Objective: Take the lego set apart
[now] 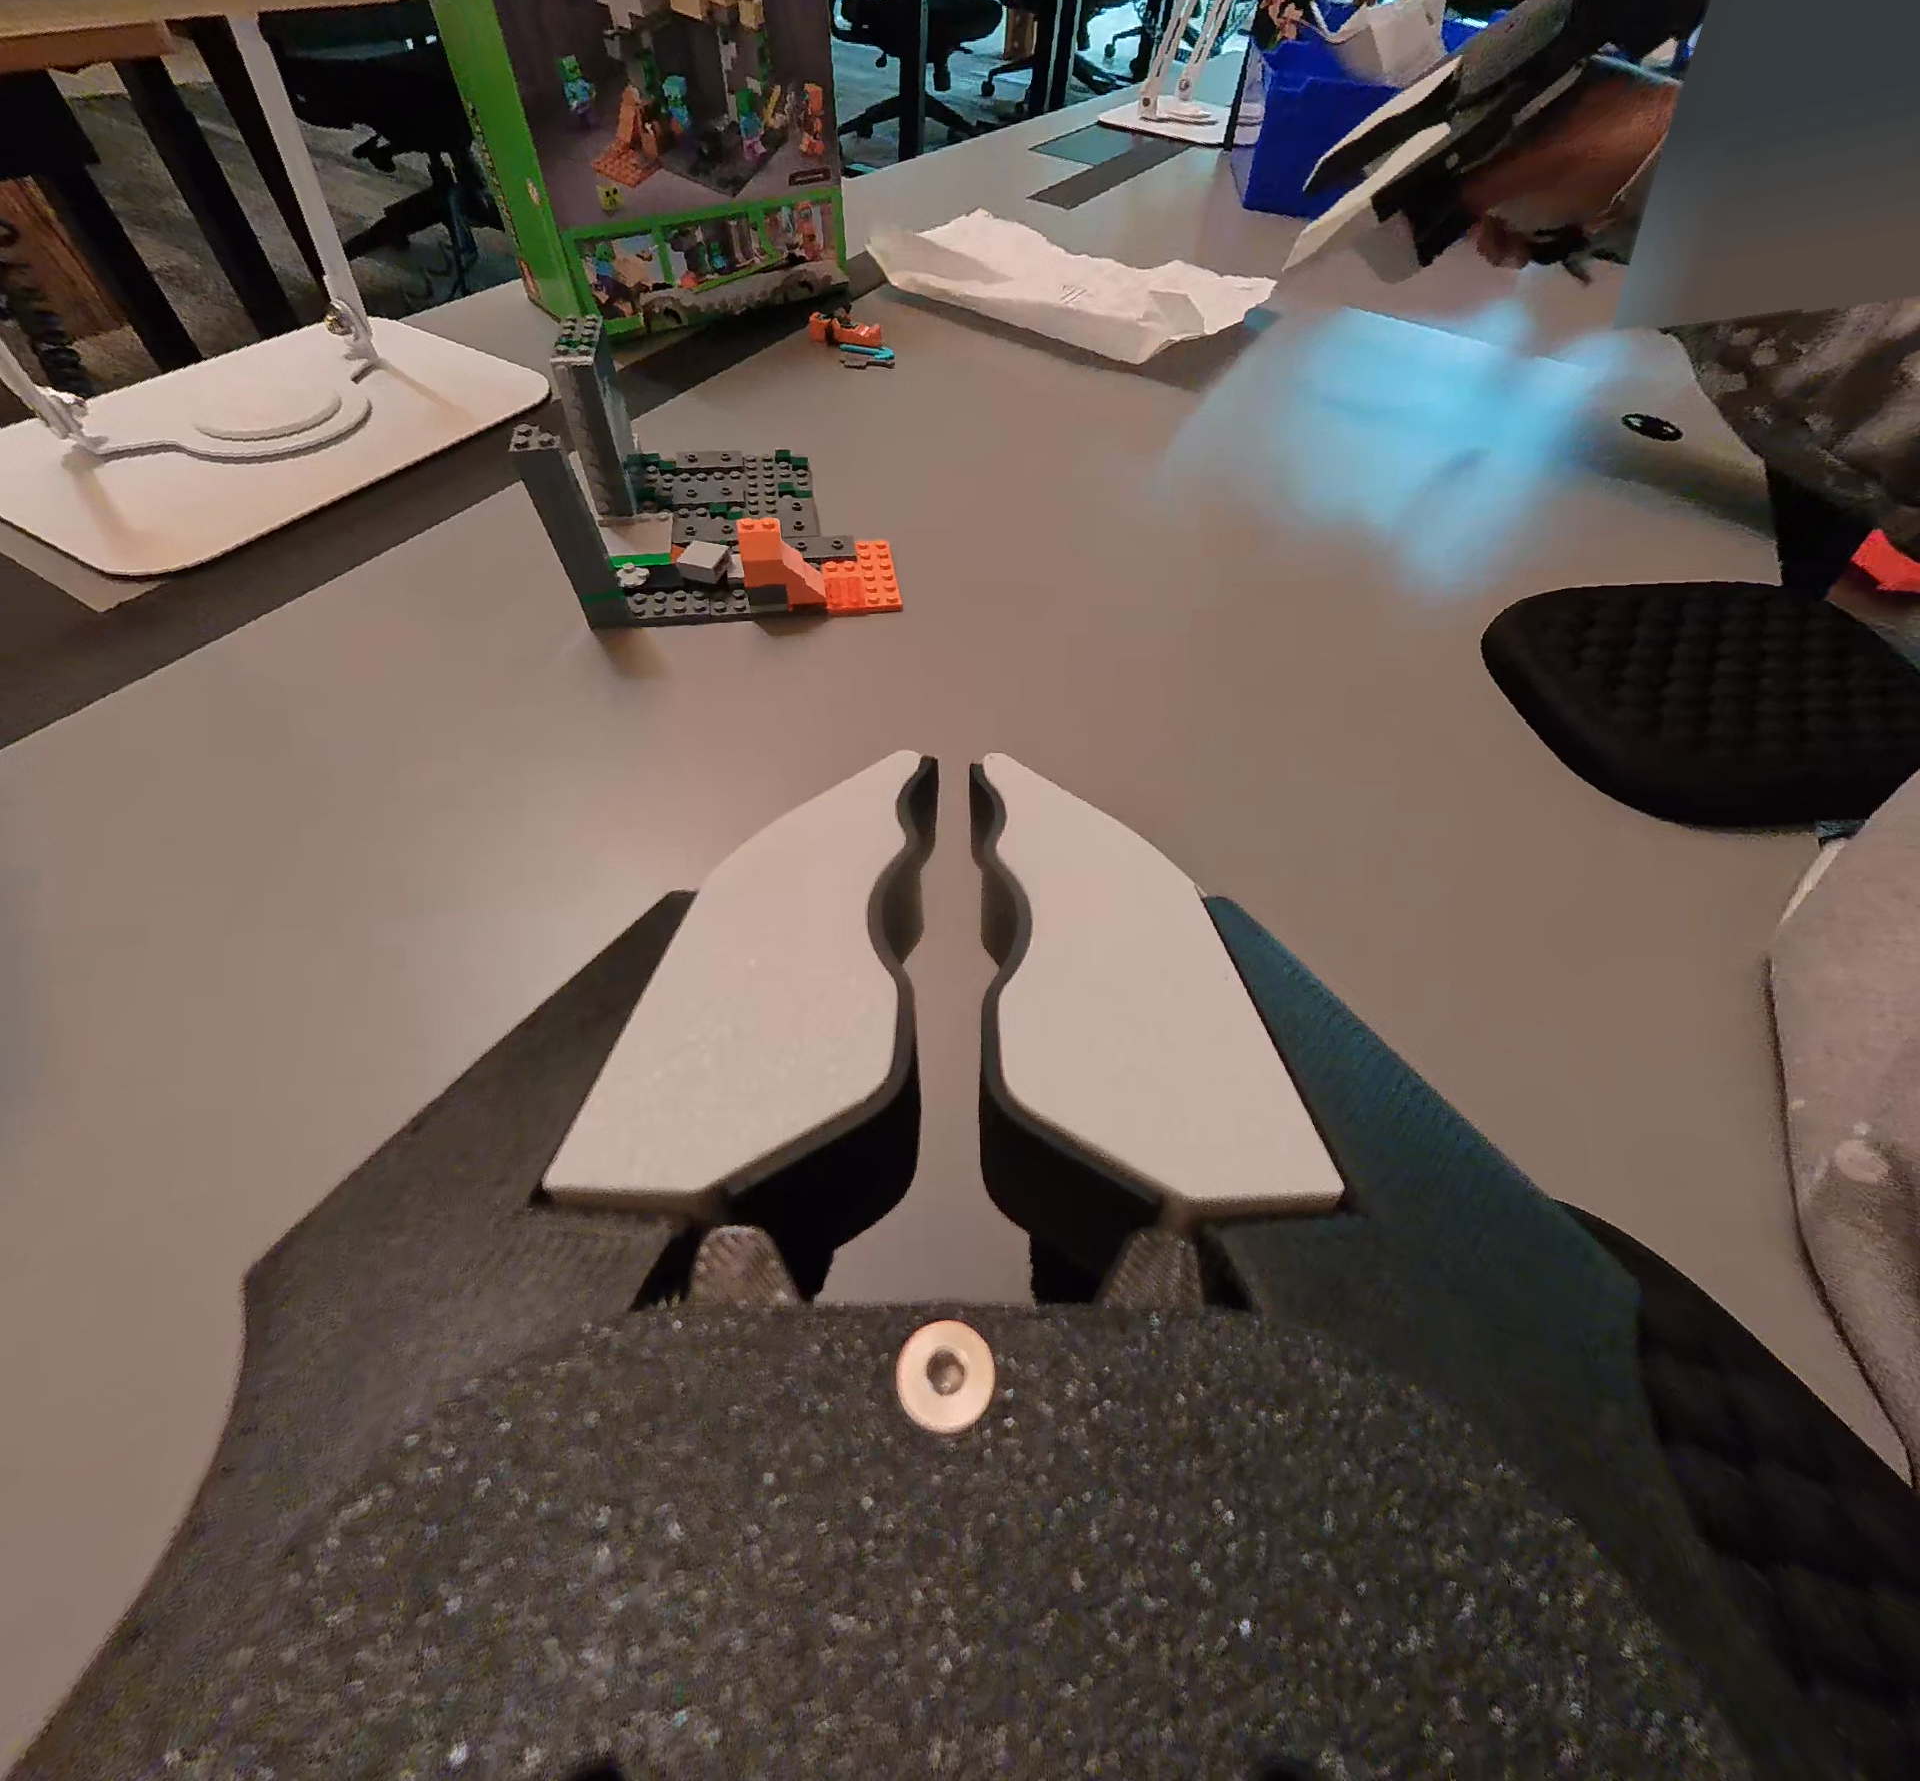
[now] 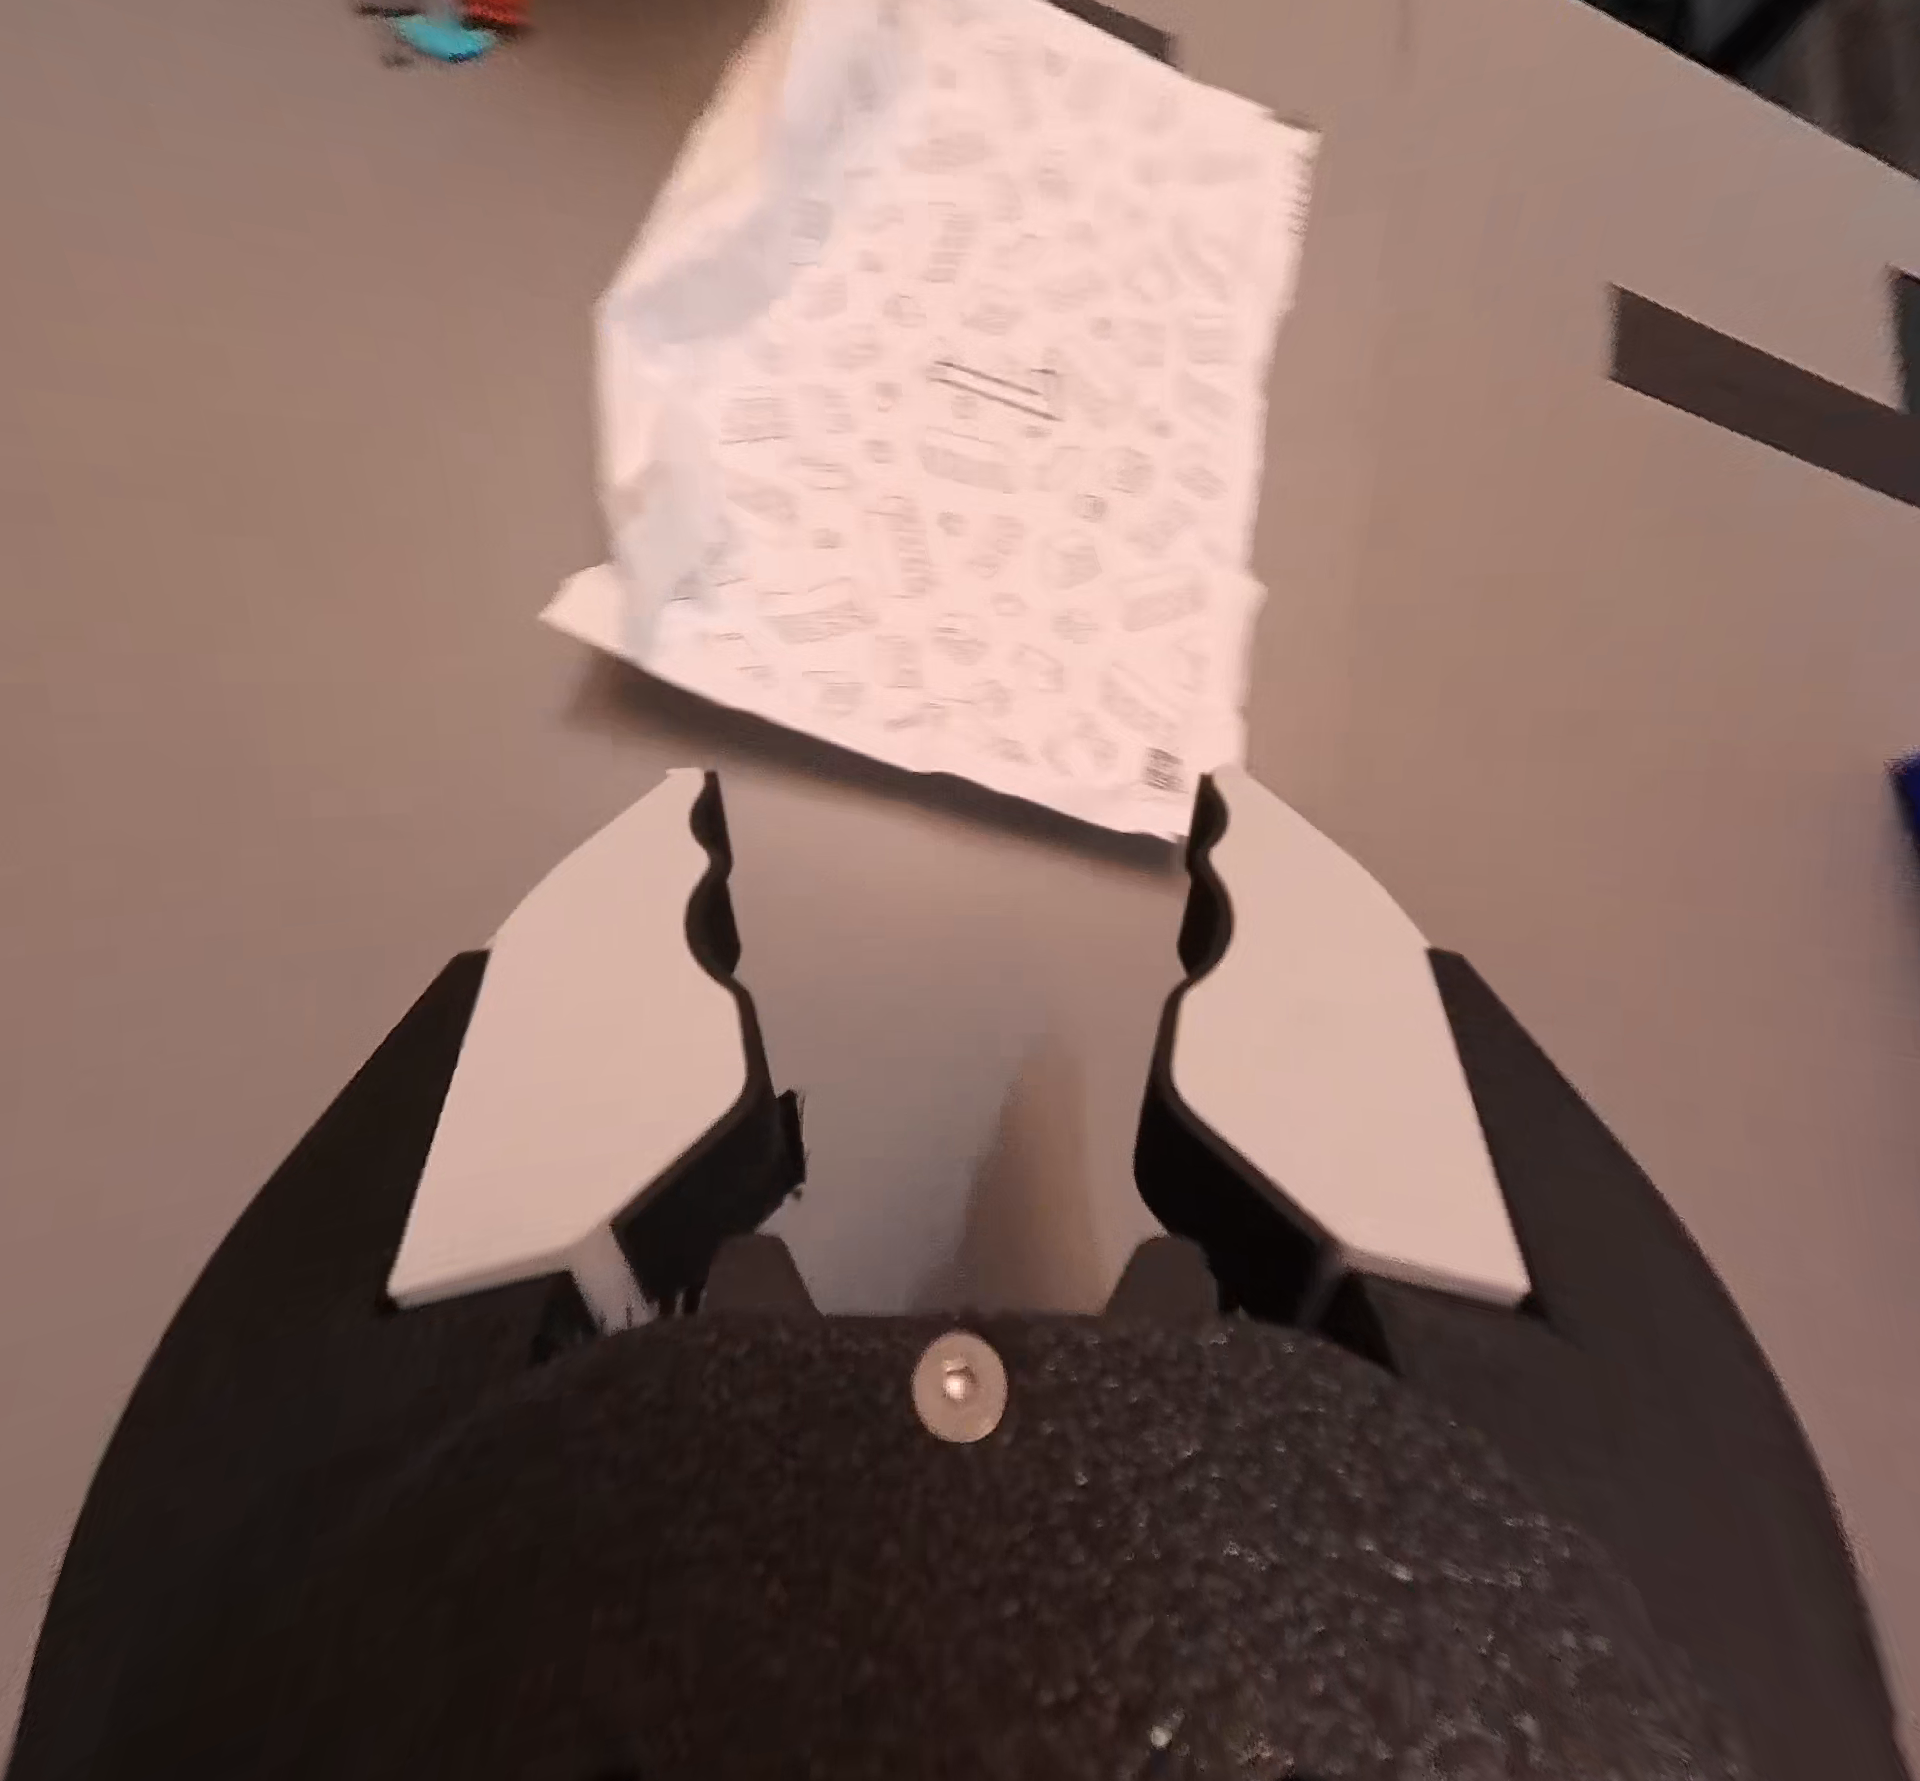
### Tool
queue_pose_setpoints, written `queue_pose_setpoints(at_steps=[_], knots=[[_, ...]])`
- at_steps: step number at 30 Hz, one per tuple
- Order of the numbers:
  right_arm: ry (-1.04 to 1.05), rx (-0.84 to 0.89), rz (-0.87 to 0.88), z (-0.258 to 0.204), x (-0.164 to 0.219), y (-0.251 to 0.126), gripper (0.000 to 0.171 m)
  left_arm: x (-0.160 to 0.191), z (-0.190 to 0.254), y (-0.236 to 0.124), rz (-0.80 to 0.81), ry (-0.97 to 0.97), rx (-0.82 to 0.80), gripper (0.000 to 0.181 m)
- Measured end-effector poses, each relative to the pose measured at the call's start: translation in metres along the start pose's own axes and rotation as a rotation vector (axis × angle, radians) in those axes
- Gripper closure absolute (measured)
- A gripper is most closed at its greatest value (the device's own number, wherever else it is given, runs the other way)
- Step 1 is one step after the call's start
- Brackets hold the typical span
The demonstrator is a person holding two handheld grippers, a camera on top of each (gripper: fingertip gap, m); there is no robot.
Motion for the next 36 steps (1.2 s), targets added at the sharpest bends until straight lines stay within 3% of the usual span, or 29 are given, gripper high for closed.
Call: queue_pose_setpoints(at_steps=[5,10,13,15,18,22,28,31,36], knots=[[-0.101,-0.119,-0.013,-0.052,-0.012,0.033,0.086,-0.003,0.001,0.003,0.014,-0.008,0.006,0.176],[-0.184,-0.101,-0.077,-0.058,-0.022,0.074,0.14,-0.004,0.003,-0.002,0.008,0.007,-0.013,0.176],[-0.229,-0.068,-0.073,-0.043,-0.031,0.085,0.148,-0.002,0.002,-0.009,0.007,-0.001,-0.031,0.176],[-0.238,-0.065,-0.068,-0.035,-0.036,0.088,0.145,0.0,-0.002,-0.013,0.014,-0.017,-0.046,0.176],[-0.238,-0.055,-0.038,-0.032,-0.043,0.077,0.116,-0.001,-0.011,-0.017,0.036,-0.057,-0.089,0.176],[-0.165,-0.114,0.193,-0.057,-0.068,0.033,0.111,-0.016,-0.03,-0.036,0.066,-0.064,-0.216,0.177],[-0.096,-0.376,0.39,-0.133,-0.078,-0.009,0.116,-0.061,-0.095,-0.105,0.033,-0.084,-0.521,0.174],[-0.097,-0.455,0.441,-0.158,-0.079,-0.015,0.118,-0.073,-0.148,-0.143,-0.024,-0.068,-0.706,0.169],[-0.121,-0.518,0.495,-0.183,-0.08,-0.012,0.124,-0.069,-0.257,-0.18,-0.116,-0.154,-0.818,0.162]])
Point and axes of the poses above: each gripper's, where its closed fingertips meet, y out along the fingers, x out of its underside, z = x × y across the jaws, the point moved 2 cm from there along -y, back along the fingers, and after that the axes turned 2 degrees about x, right-handed, at the moved point
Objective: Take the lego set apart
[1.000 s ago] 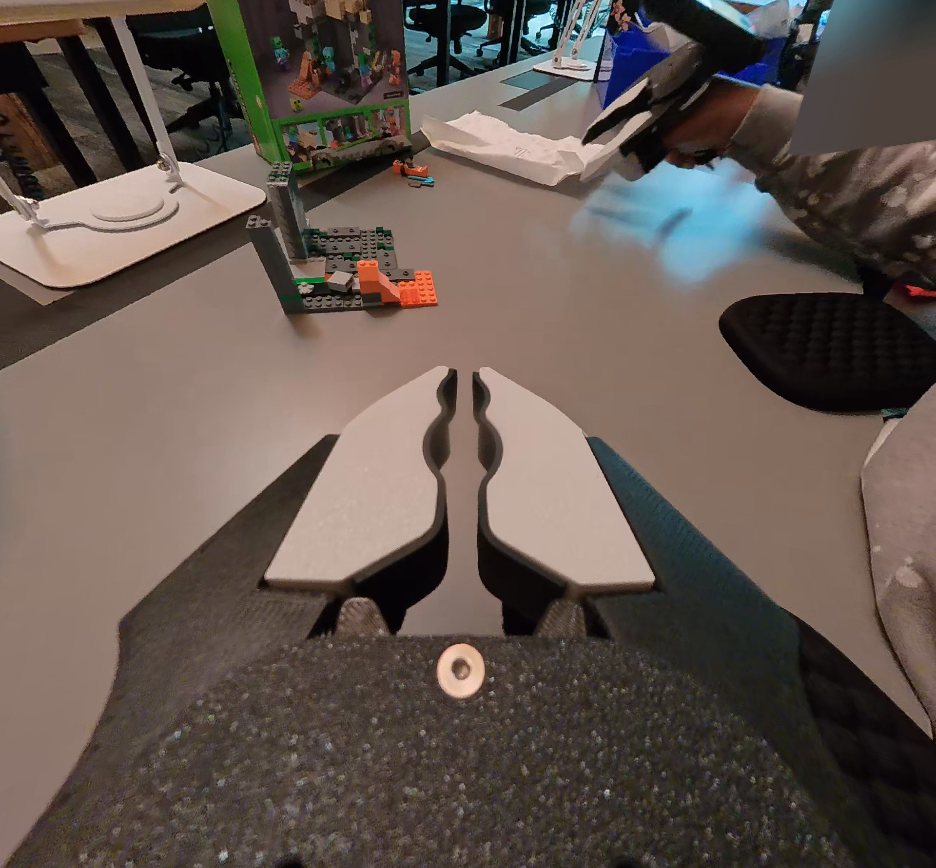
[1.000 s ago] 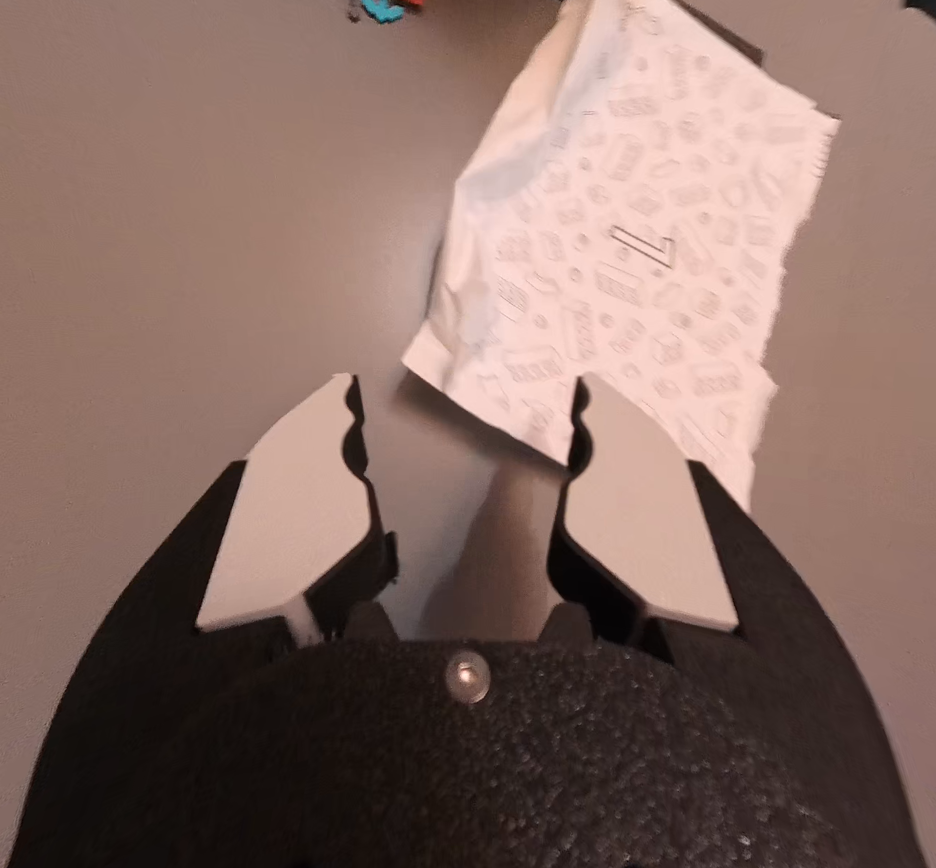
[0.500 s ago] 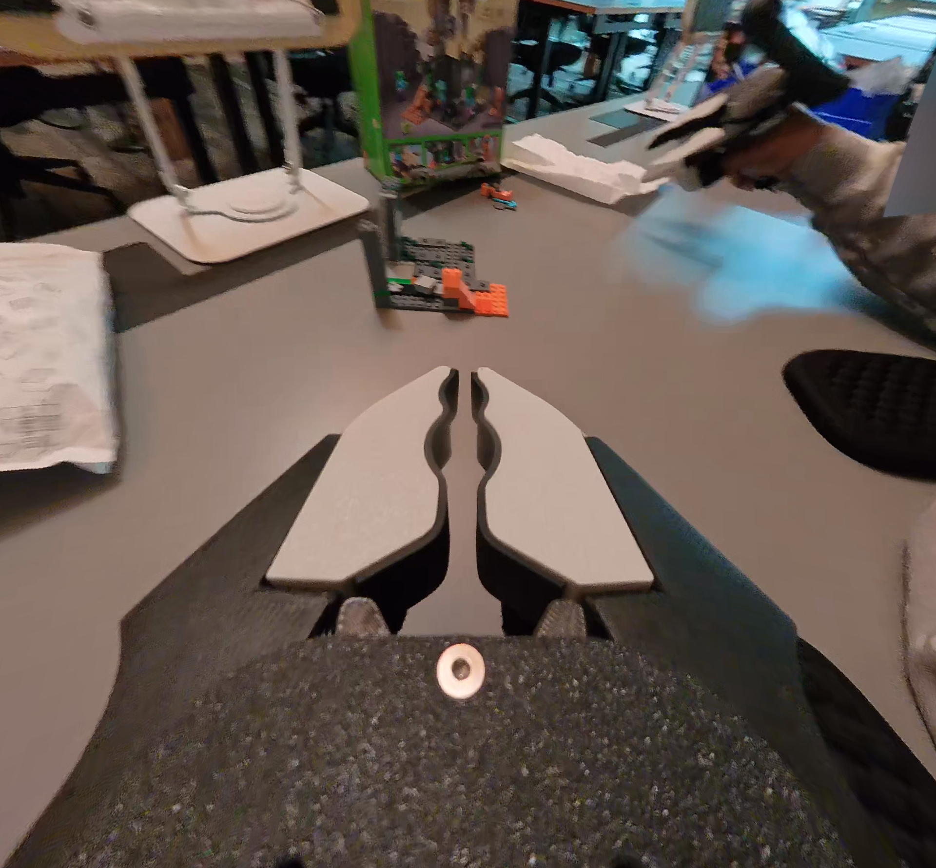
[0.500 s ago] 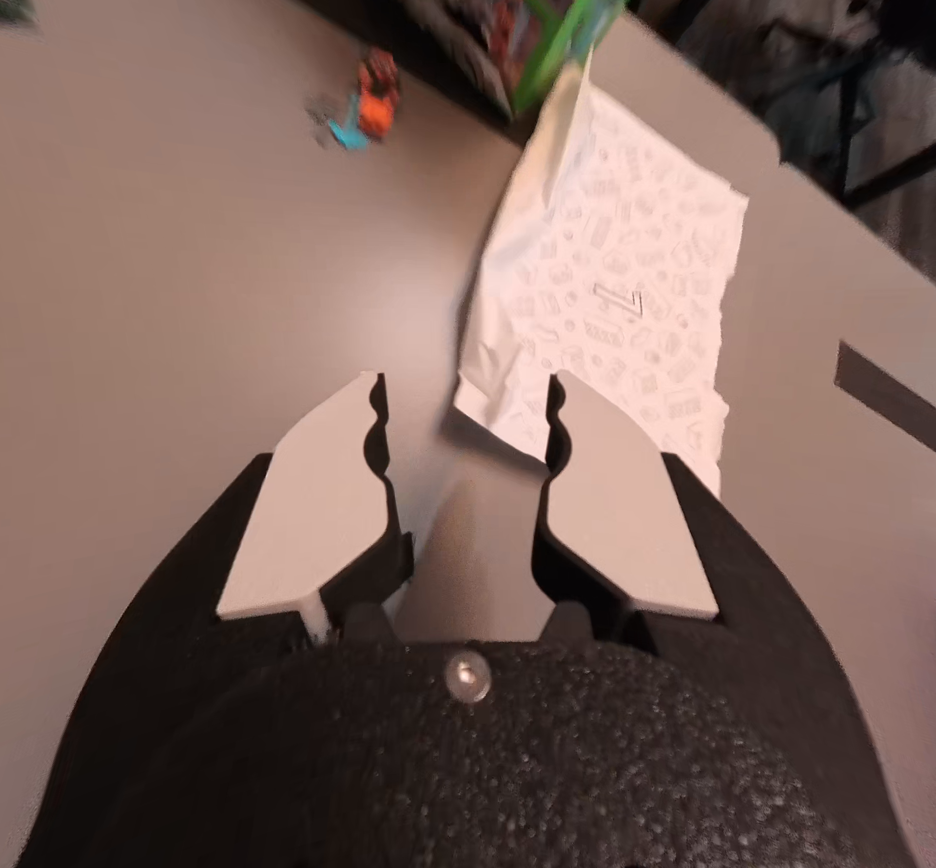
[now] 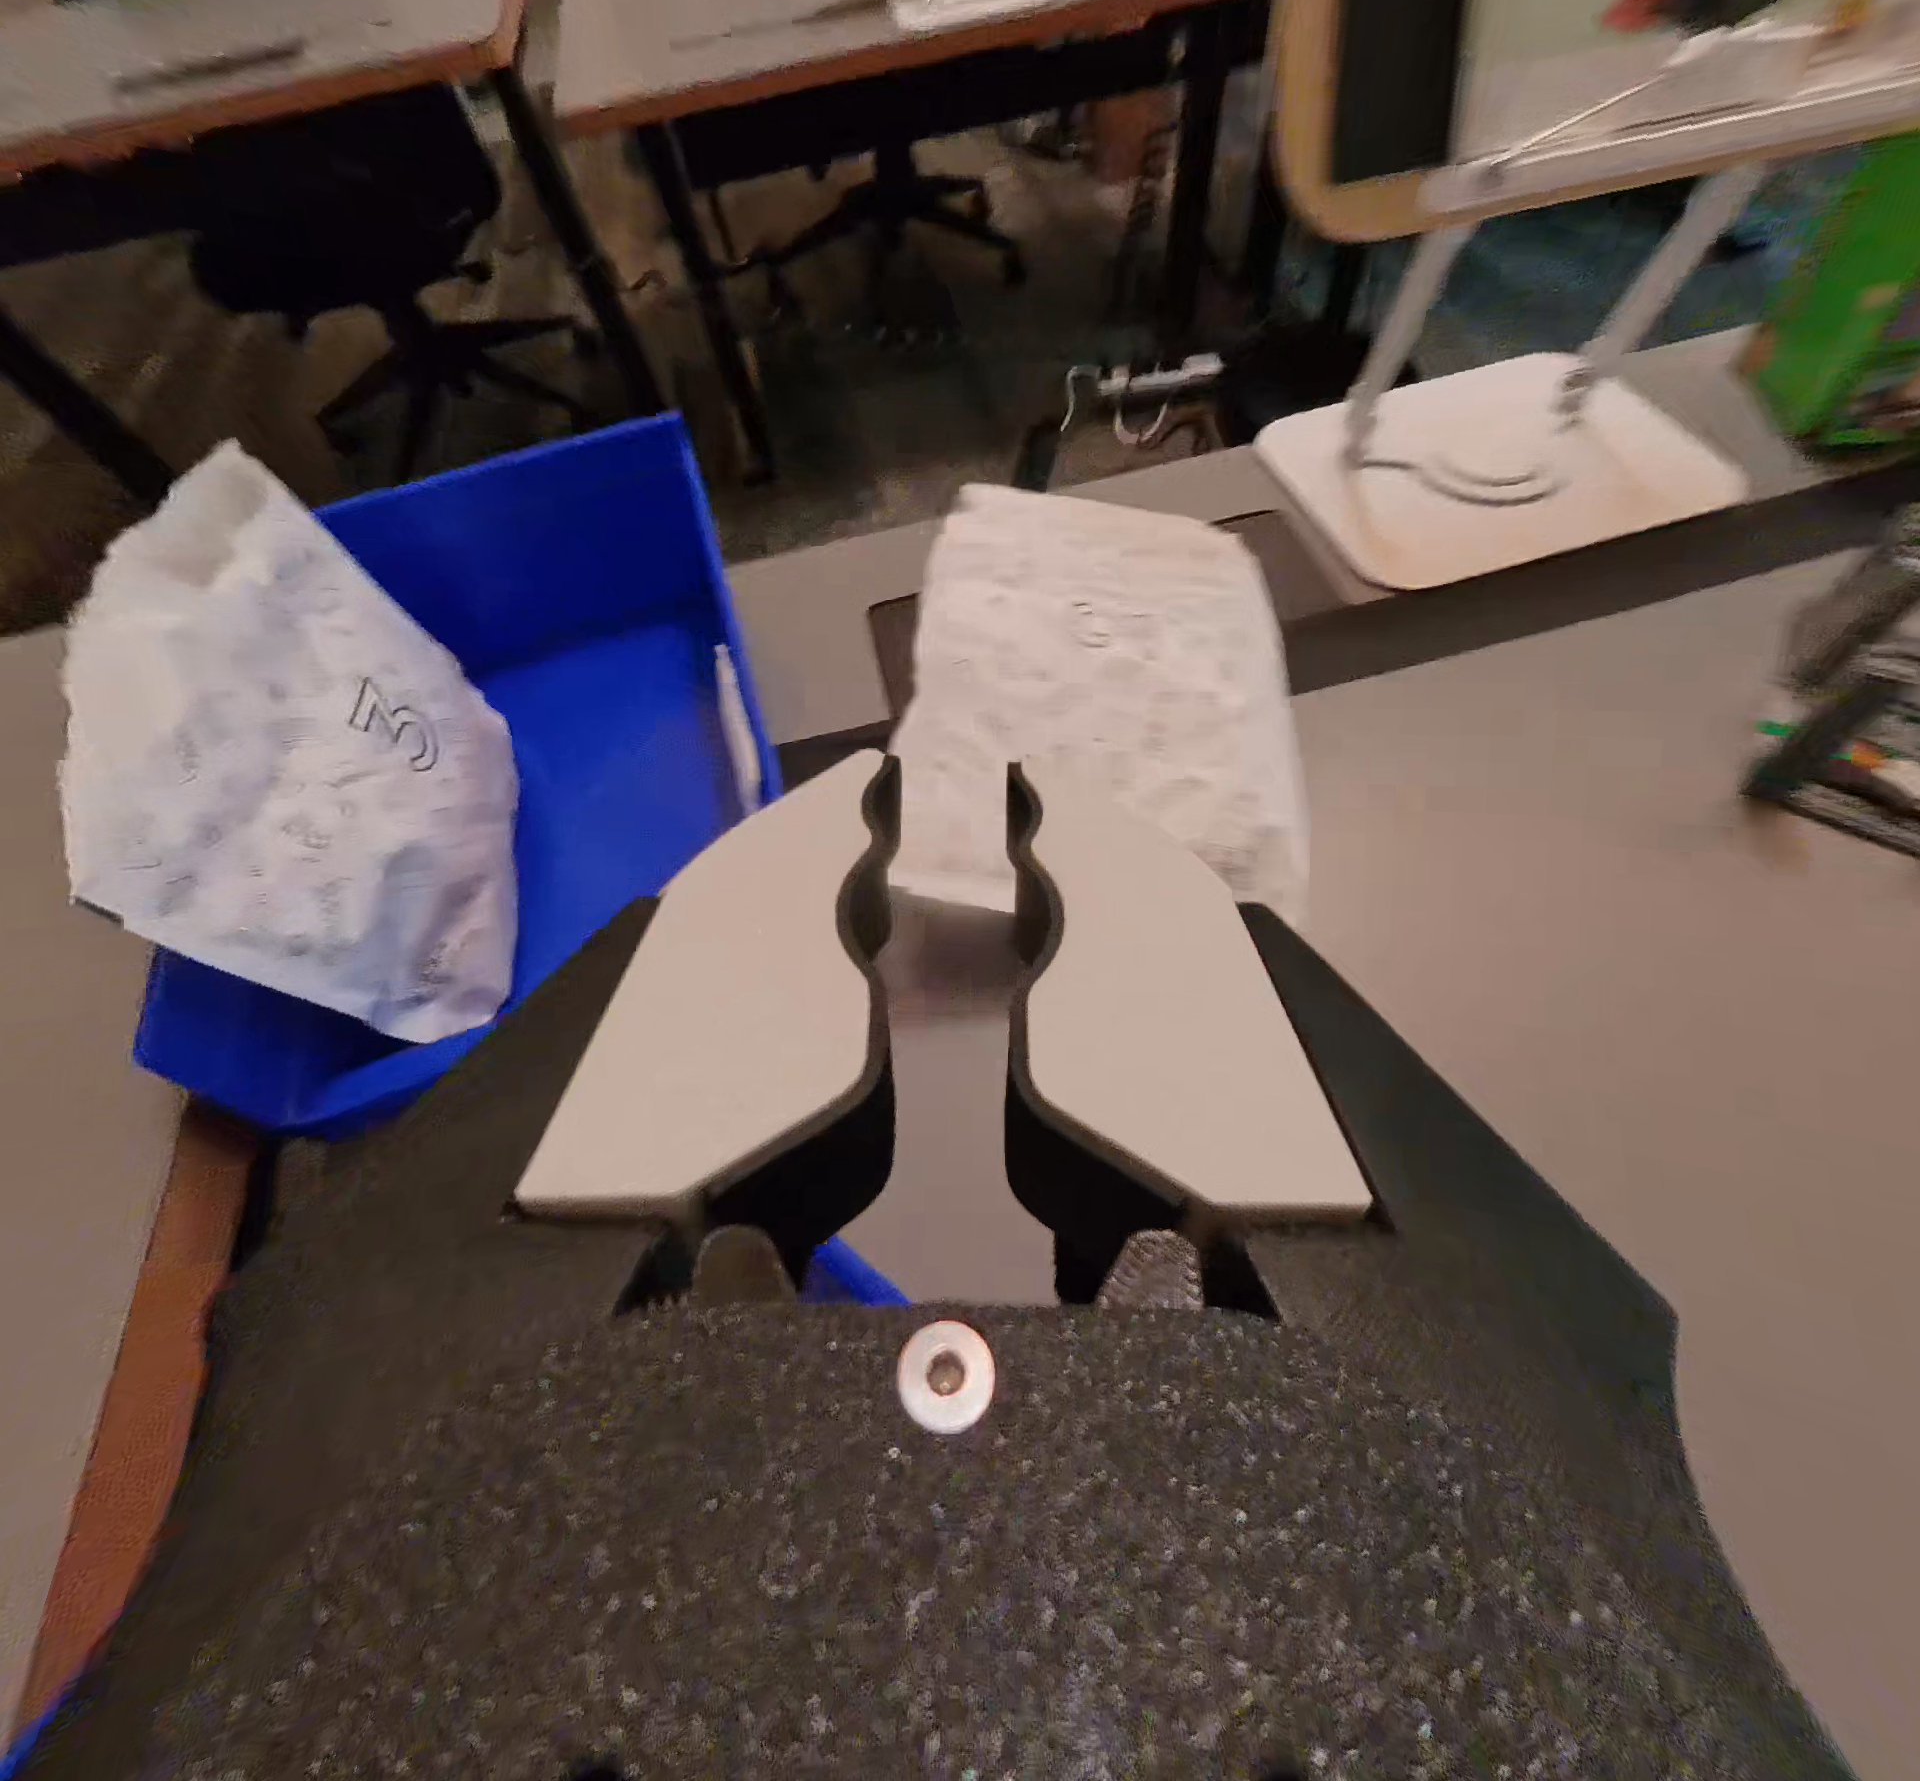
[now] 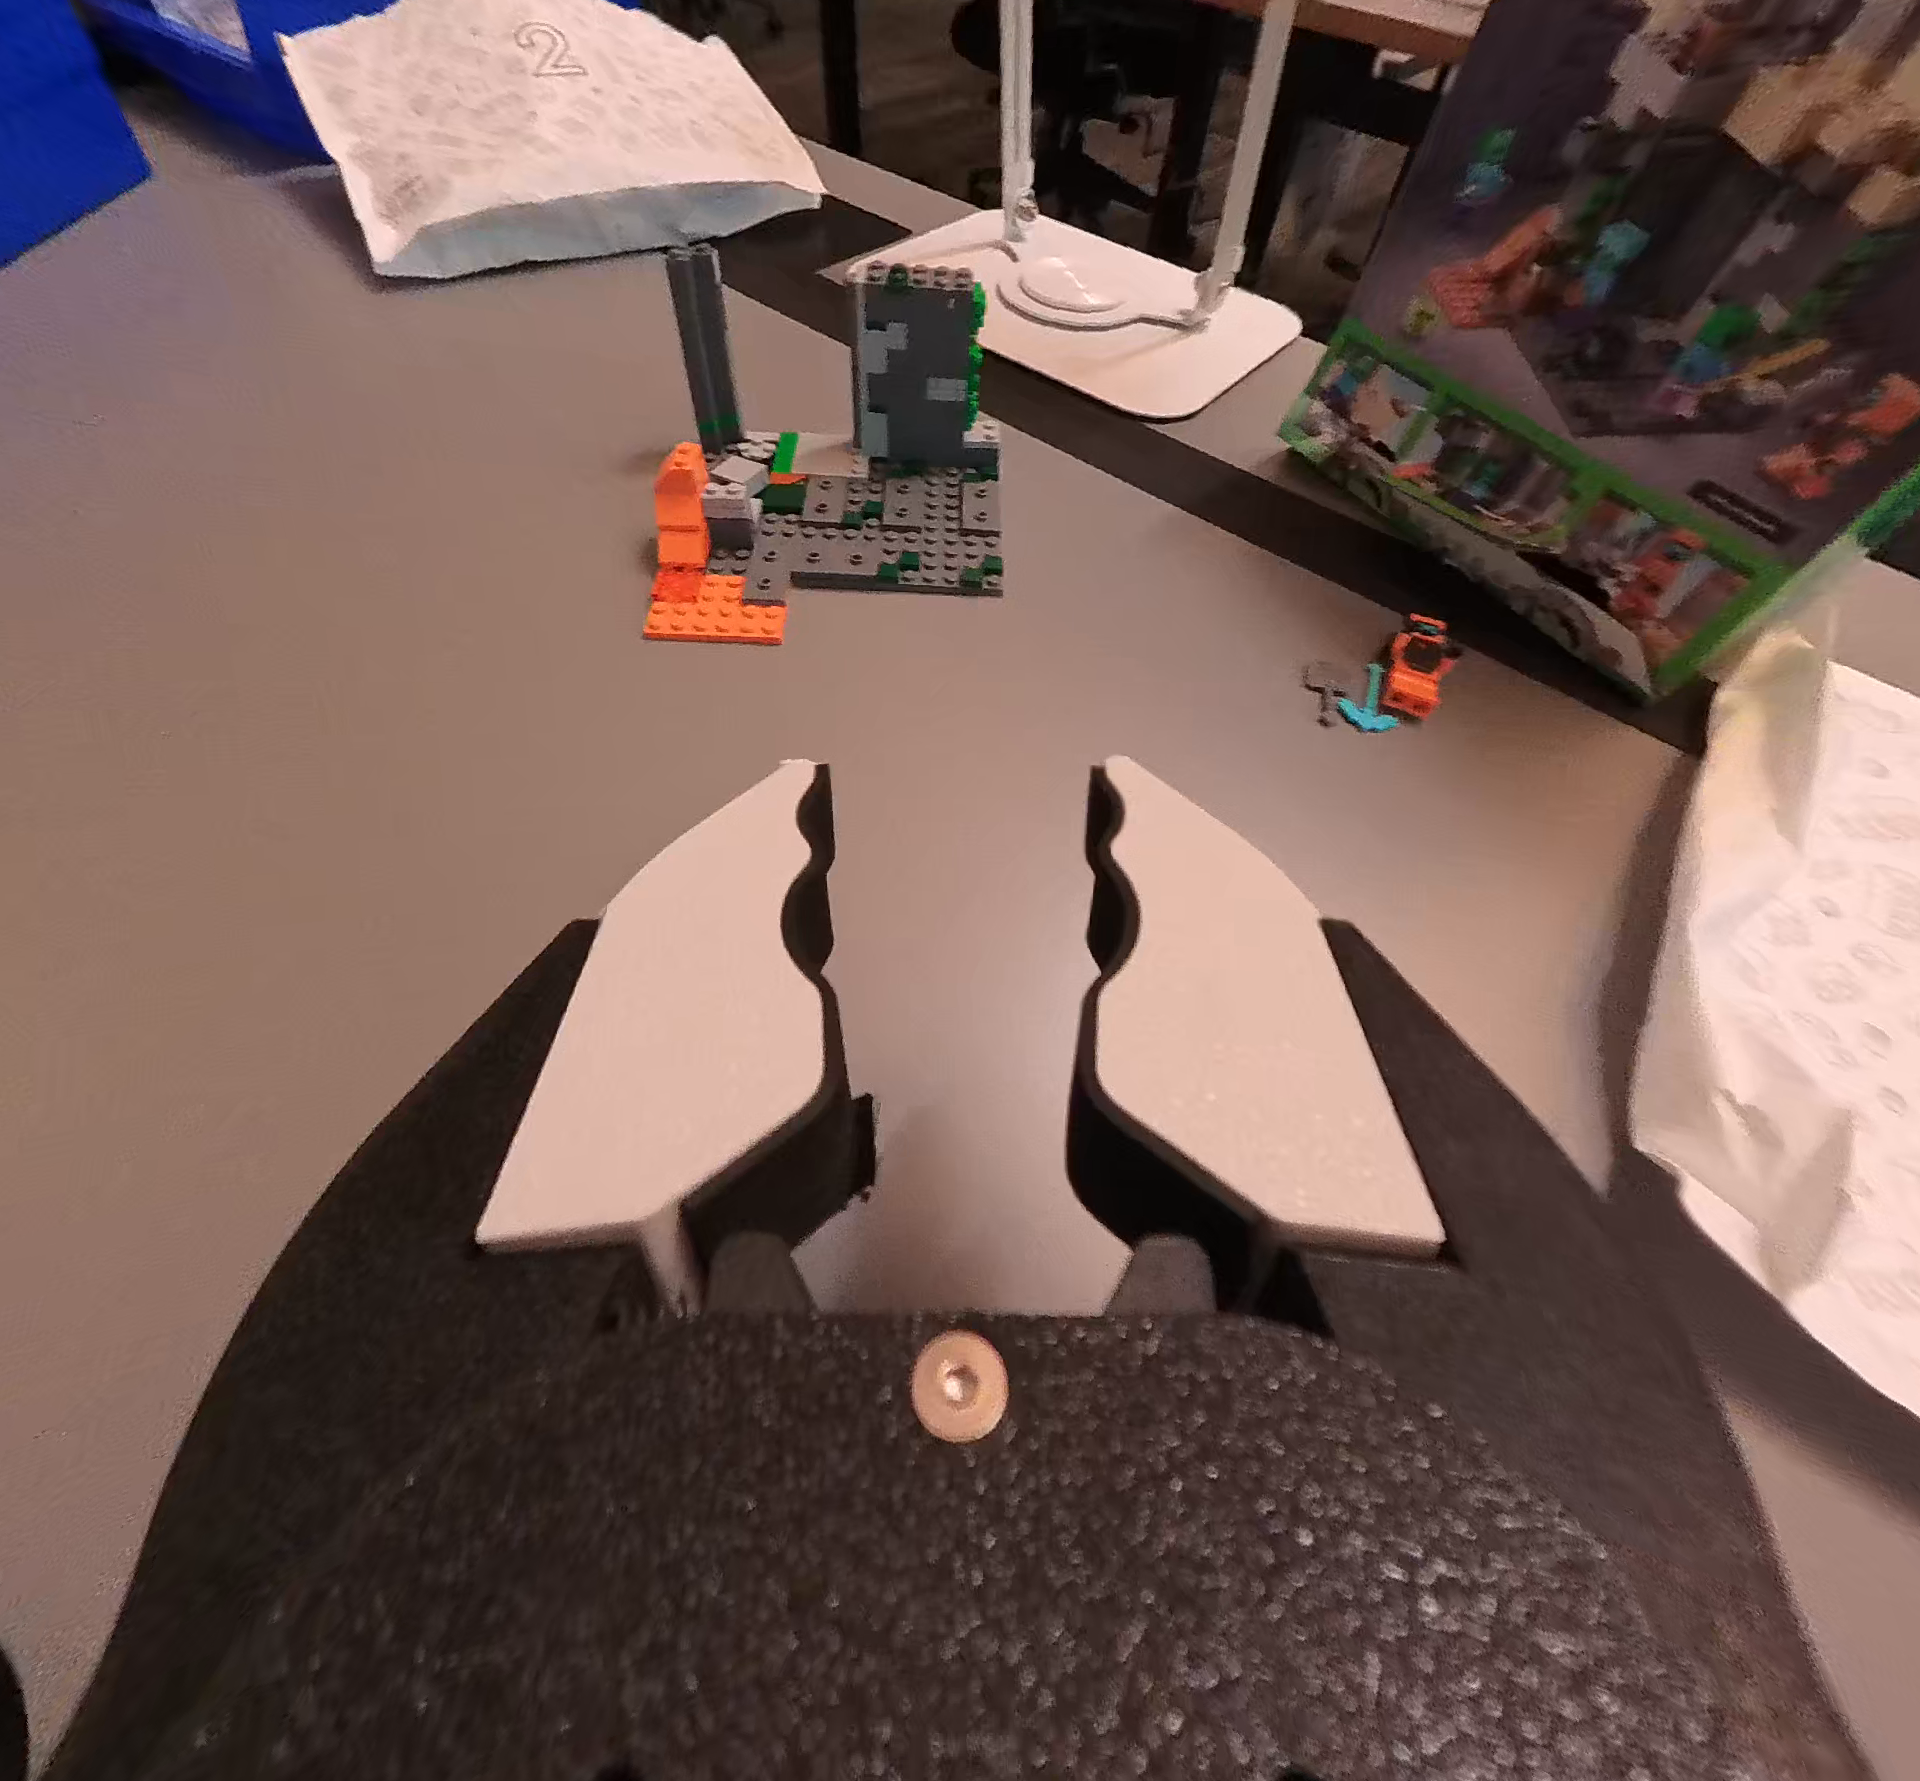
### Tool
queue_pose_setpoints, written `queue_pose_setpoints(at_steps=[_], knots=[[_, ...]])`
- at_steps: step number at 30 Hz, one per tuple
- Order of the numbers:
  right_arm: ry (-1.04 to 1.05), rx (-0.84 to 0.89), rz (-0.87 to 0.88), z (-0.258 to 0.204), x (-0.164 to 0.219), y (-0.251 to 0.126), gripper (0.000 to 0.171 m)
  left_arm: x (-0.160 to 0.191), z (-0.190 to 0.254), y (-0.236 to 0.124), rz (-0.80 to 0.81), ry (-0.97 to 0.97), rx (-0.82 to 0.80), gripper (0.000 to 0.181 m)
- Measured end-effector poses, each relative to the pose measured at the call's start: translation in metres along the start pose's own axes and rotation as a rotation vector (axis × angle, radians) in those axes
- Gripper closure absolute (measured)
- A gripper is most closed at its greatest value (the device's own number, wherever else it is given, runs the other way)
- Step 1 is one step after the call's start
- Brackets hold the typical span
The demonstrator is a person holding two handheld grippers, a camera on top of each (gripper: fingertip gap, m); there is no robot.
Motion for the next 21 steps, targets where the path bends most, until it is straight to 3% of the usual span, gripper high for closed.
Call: queue_pose_setpoints(at_steps=[4,10,12,16,21], knots=[[0.033,-0.043,-0.014,-0.007,0.003,0.008,0.127,0.01,-0.056,0.065,-0.129,-0.164,0.01,0.157],[0.016,-0.039,-0.057,-0.012,0.008,0.011,0.129,0.06,-0.091,0.151,-0.376,-0.391,0.056,0.132],[-0.003,-0.023,-0.078,-0.011,0.013,0.01,0.13,0.071,-0.093,0.165,-0.424,-0.381,0.059,0.131],[0.002,-0.024,-0.108,-0.01,0.022,0.013,0.133,0.072,-0.084,0.173,-0.452,-0.331,0.101,0.16],[-0.003,-0.038,-0.128,-0.011,0.027,0.022,0.133,0.068,-0.082,0.165,-0.478,-0.303,0.089,0.162]])
Point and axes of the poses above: each gripper's, where its closed fingertips meet, y out along the fingers, x out of its underside, z = x × y across the jaws, the point moved 2 cm from there along -y, back along the fingers, and after that the axes turned 2 degrees about x, right-handed, at the moved point
